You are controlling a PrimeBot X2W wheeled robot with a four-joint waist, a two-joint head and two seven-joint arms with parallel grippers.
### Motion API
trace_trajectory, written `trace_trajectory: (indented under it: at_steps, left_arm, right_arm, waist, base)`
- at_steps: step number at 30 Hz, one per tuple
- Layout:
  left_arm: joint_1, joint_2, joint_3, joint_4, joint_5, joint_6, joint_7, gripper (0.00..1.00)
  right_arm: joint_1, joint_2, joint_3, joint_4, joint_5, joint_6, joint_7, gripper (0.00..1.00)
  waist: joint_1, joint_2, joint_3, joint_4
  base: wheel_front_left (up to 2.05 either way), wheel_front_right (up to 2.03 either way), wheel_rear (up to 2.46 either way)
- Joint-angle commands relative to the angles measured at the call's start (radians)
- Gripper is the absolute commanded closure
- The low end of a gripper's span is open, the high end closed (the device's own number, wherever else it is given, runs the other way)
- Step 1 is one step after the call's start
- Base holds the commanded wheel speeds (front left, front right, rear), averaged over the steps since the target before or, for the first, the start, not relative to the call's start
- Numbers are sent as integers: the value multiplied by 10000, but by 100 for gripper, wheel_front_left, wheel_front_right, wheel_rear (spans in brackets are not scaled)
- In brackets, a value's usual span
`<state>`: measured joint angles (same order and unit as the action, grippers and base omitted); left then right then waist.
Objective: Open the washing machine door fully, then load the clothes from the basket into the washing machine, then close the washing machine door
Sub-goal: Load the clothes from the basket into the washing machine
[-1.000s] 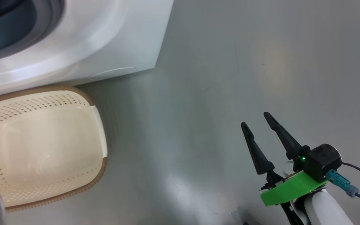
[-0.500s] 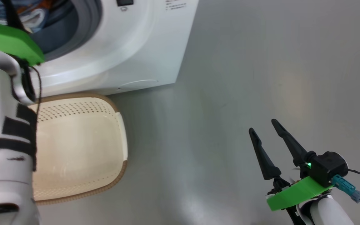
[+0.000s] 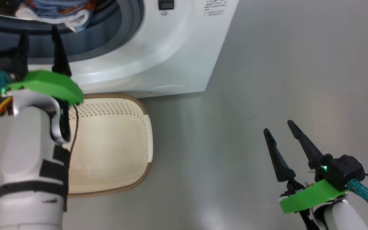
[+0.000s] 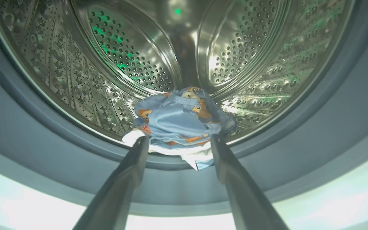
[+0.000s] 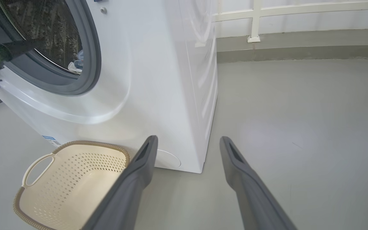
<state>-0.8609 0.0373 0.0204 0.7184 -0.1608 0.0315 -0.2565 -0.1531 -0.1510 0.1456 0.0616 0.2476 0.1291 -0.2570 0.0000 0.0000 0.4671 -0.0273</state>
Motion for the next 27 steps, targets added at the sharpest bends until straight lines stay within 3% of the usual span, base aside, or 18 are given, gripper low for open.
trace_trajectory:
  at_steps: [1,5,12,20,27]
  left_arm:
    - [354,299,128,-396,-74,-42,-53,0]
    - [1333,231,-12,-1196,-109,-141,-53,0]
    - [3297,165,-274,-2584,-175,71,-53,0]
    - [5328,139,-192,-4383,-644,578,-53,0]
    - [6879,132,-429,-6010,-1288,1278,-53,0]
  right_arm:
    - [217,-57,165,-271,-80,16,-48,0]
    - [199,-94,115,-344,-134,16,-48,0]
    - [84,-245,114,-505,-217,16,-48,0]
    - [27,-264,111,-629,-251,16,-48,0]
    - [109,-206,8,-686,-284,16,-48,0]
  waist:
    - [0,0,-24,100]
    - [0,0,-30,263]
    - [0,0,91,554]
    - [0,0,102,608]
    - [0,0,53,548]
  base:
    - [0,0,0]
    - [0,0,0]
    - [0,0,0]
    - [0,0,0]
    - [0,0,0]
